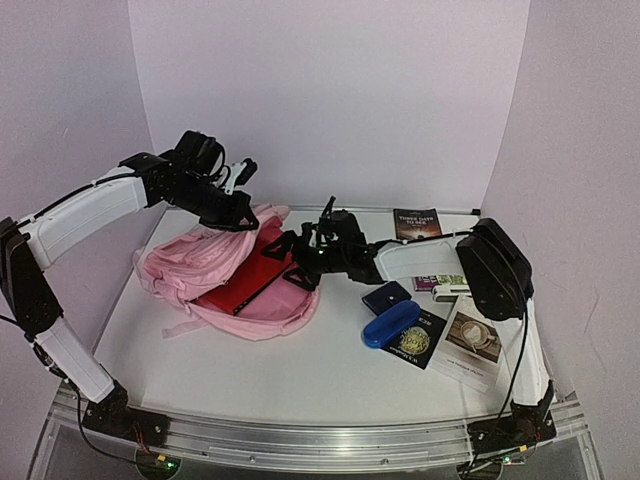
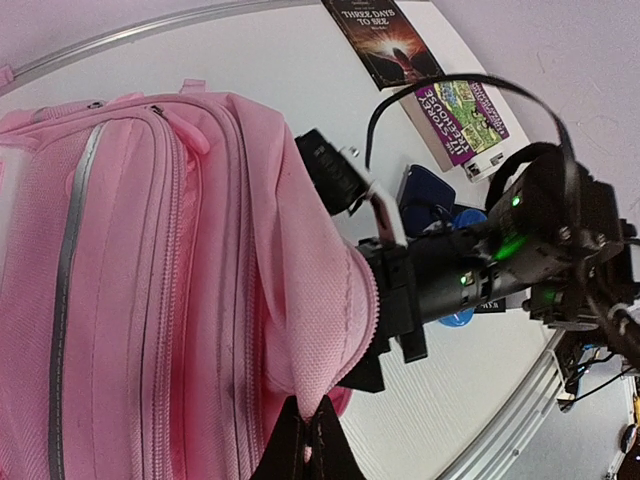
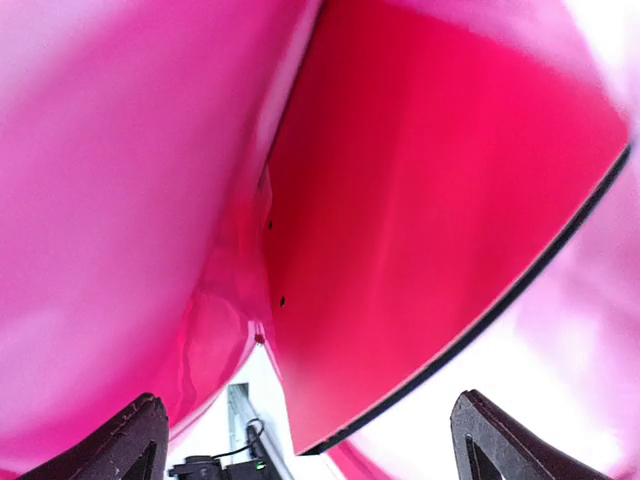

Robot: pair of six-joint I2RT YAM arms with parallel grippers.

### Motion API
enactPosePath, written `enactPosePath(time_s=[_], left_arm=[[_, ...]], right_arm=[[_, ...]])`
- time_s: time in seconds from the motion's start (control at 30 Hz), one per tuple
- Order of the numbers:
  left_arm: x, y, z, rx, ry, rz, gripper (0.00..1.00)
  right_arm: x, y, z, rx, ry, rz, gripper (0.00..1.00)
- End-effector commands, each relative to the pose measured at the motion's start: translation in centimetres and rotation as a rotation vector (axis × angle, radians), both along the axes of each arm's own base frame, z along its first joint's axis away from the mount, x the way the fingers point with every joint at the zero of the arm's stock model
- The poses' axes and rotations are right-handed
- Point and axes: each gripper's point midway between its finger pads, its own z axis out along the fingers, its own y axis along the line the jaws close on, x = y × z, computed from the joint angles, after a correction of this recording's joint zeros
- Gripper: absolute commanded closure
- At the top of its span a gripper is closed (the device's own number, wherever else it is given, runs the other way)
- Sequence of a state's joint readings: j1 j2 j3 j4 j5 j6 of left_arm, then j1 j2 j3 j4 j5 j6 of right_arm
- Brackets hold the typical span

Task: Pack the student bag
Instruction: Place the files in the student bag.

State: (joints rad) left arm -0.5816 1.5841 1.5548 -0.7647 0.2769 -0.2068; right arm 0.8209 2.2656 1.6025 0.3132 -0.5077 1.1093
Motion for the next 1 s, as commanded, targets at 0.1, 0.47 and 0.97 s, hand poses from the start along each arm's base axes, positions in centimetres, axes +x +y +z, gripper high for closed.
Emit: enactPosePath(time_s=[0.1, 0.47, 0.97], left_arm=[[0.5, 0.6, 4.2, -0.065, -0.135, 0.012, 1.0], [0.2, 0.7, 3.9, -0.062, -0.133, -0.001, 1.0], [0.0, 0.8, 3.4, -0.062, -0.126, 0.001, 1.0]], right_arm=[[1.3, -2.8, 1.1, -0.105, -0.167, 0.003, 0.07], [2.9, -5.9, 1.8, -0.396, -0.441, 0.001, 0.32], [4.6, -6.9, -3.9, -0.778, -0.619, 0.069, 0.33]])
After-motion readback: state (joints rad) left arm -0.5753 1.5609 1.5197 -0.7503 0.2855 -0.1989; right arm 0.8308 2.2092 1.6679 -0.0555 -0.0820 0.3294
